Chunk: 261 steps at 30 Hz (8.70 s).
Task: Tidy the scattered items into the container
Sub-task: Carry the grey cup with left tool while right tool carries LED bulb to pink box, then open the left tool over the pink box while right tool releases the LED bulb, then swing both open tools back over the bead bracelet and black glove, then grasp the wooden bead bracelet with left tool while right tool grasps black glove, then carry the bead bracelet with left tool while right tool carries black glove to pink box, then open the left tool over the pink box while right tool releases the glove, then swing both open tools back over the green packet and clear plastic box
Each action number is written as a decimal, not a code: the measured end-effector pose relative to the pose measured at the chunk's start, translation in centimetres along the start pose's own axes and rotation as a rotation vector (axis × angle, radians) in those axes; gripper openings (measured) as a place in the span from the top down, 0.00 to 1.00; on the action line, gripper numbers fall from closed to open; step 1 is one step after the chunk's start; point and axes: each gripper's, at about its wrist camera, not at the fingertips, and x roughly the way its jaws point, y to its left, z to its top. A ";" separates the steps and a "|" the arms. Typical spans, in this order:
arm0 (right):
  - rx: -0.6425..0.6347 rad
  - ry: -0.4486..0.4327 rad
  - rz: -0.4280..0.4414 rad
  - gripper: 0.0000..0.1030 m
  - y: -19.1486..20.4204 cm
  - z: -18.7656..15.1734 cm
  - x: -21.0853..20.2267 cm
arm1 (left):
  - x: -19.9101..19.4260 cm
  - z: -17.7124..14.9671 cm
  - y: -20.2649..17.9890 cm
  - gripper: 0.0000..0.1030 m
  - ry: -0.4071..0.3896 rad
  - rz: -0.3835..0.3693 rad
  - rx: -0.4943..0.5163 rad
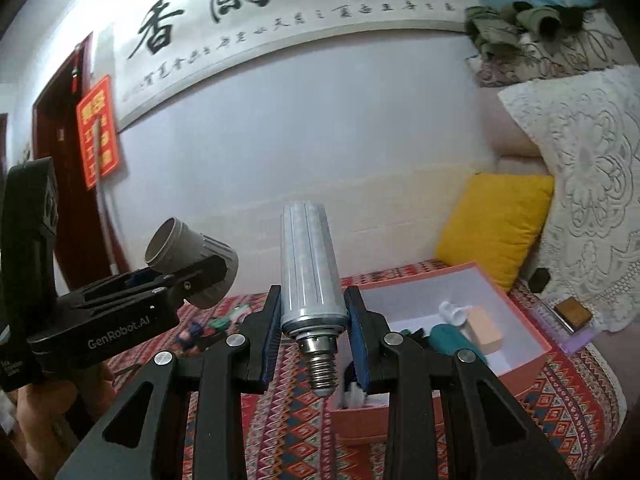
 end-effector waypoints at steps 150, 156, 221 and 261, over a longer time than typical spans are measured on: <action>-0.246 0.466 0.391 0.85 25.6 -16.6 20.7 | -4.8 -19.6 31.4 0.83 0.306 0.393 -0.431; -0.250 0.385 0.452 0.85 27.0 -14.6 16.0 | -10.1 -17.1 27.6 0.83 0.218 0.403 -0.367; 0.242 0.238 -0.310 0.53 -18.4 0.0 14.3 | 21.3 -0.4 -4.2 0.27 0.352 -0.239 -0.054; 0.157 0.550 0.092 0.10 15.4 -13.7 33.9 | 14.4 -21.0 34.3 0.15 0.545 0.182 -0.239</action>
